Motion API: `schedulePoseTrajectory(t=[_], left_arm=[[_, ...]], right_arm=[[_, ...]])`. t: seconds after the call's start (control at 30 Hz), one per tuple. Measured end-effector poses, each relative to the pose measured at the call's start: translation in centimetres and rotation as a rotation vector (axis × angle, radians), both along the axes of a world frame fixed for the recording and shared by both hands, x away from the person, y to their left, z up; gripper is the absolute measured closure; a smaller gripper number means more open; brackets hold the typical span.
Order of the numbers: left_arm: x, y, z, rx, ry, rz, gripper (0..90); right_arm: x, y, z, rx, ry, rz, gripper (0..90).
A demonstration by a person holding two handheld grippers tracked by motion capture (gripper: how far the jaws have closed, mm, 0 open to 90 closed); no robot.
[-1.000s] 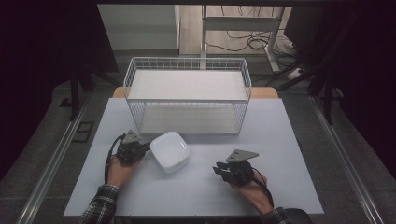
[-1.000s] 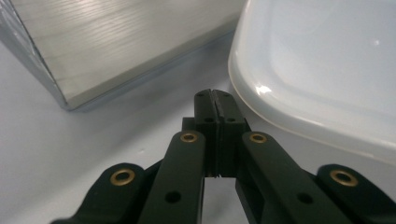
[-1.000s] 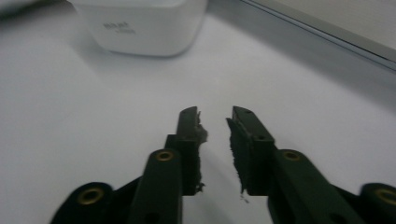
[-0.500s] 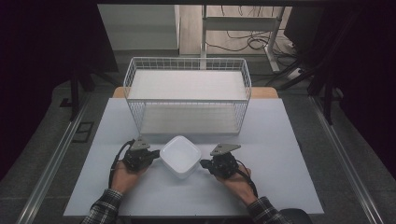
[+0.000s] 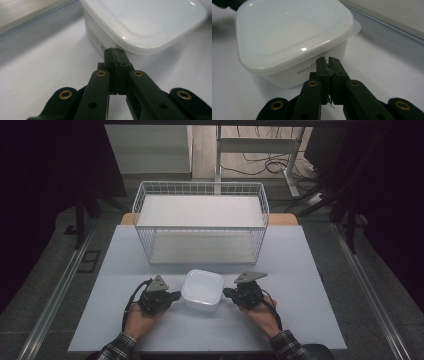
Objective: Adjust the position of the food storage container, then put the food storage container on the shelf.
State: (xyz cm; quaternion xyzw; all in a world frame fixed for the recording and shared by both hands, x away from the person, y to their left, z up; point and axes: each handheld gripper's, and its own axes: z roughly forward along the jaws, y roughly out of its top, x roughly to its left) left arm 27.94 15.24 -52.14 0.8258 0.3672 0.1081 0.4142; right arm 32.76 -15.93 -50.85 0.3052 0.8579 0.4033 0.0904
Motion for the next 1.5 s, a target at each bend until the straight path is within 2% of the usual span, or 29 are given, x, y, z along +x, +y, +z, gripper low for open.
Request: schedulePoseTrajectory(t=[0.1, 0.2, 0.33, 0.5, 0.53, 0.63, 0.67, 0.73, 0.77, 0.8, 0.87, 0.9, 0.93, 0.97, 1.03, 1.07, 1.1, 1.13, 1.17, 1.2, 1.23, 1.27, 1.37, 1.43, 1.5], left_arm=[[-0.6, -0.6, -0.1, -0.007, 0.006, -0.004, 90.0], [-1.1, -1.0, -0.1, -0.006, 0.007, 0.005, 90.0], [-0.8, -1.1, -0.3, -0.01, 0.019, 0.009, 90.0], [-0.9, -0.8, -0.1, -0.015, 0.008, 0.018, 88.6], [-1.0, -0.4, 0.1, -0.002, -0.003, 0.034, 87.3], [-1.1, 0.0, 0.2, -0.006, -0.003, 0.048, 77.9], [-1.3, 0.2, 0.2, -0.005, -0.006, 0.052, 77.9], [-1.6, 0.3, 0.3, 0.009, -0.014, 0.057, 69.6], [-1.7, 0.3, 0.4, 0.015, -0.019, 0.062, 66.2], [-2.0, 0.3, 0.4, 0.014, -0.026, 0.065, 59.1], [-2.2, 0.3, 0.4, 0.013, -0.032, 0.07, 52.6], [-2.2, 0.3, 0.4, 0.013, -0.032, 0.07, 49.5], [-2.4, 0.4, 0.4, 0.011, -0.035, 0.076, 46.0], [-2.4, 0.4, 0.4, 0.011, -0.035, 0.076, 42.4], [-2.5, 0.5, 0.3, 0.017, -0.037, 0.077, 35.9], [-2.6, 0.7, 0.1, 0.025, -0.031, 0.067, 32.6], [-2.6, 0.7, 0.1, 0.025, -0.031, 0.067, 29.7], [-2.5, 0.9, -0.2, 0.038, -0.019, 0.059, 26.7], [-2.5, 0.9, -0.2, 0.038, -0.019, 0.059, 24.1], [-2.4, 0.9, -0.5, 0.051, -0.011, 0.06, 20.7], [-2.4, 0.9, -0.5, 0.051, -0.011, 0.06, 16.0], [-2.3, 0.9, -0.6, 0.054, -0.006, 0.063, 12.7], [-2.3, 0.9, -0.6, 0.053, -0.004, 0.061, 9.7], [-2.2, 1.0, -0.6, 0.038, -0.005, 0.071, 8.0], [-2.1, 1.4, -0.8, 0.006, -0.018, 0.073, 7.7]], right_arm=[[0.3, -0.5, -0.1, 0.013, 0.01, 0.003, 86.3], [0.4, -0.7, -0.1, 0.009, 0.001, 0.003, 86.4], [0.4, -0.8, -0.2, 0.001, 0.0, 0.005, 86.2], [0.3, -0.6, -0.3, -0.022, -0.002, 0.005, 84.5], [0.2, -0.7, -0.1, -0.02, -0.016, 0.003, 82.8], [0.0, -1.1, 0.3, -0.025, -0.042, -0.005, 80.0], [-0.2, -1.3, 0.5, -0.03, -0.056, -0.006, 78.5], [-0.6, -1.9, 0.9, -0.04, -0.075, -0.019, 75.8], [-0.7, -2.2, 1.1, -0.036, -0.081, -0.023, 74.0], [-0.9, -2.9, 1.4, -0.021, -0.085, -0.025, 68.1], [-1.1, -3.4, 1.6, -0.017, -0.096, -0.031, 62.1], [-1.1, -3.4, 1.6, -0.017, -0.096, -0.031, 62.1], [-1.1, -3.9, 1.7, -0.009, -0.1, -0.034, 55.2], [-1.1, -3.9, 1.7, -0.009, -0.1, -0.034, 55.2], [-1.1, -4.4, 1.6, 0.004, -0.095, -0.037, 42.0], [-1.0, -4.5, 1.5, 0.004, -0.092, -0.033, 37.1], [-1.0, -4.5, 1.5, 0.004, -0.092, -0.033, 37.1], [-0.9, -4.4, 1.1, 0.0, -0.086, -0.026, 28.6], [-0.9, -4.4, 1.1, 0.0, -0.086, -0.026, 28.6], [-0.8, -4.0, 0.7, -0.016, -0.088, -0.02, 20.7], [-0.8, -4.0, 0.7, -0.016, -0.088, -0.02, 20.7], [-0.9, -3.7, 0.5, -0.033, -0.094, -0.016, 15.8], [-1.0, -3.6, 0.3, -0.048, -0.096, -0.014, 12.7], [-0.8, -3.6, 0.2, -0.038, -0.09, -0.026, 9.5], [-0.6, -3.7, 0.1, -0.023, -0.084, -0.035, 7.6]])
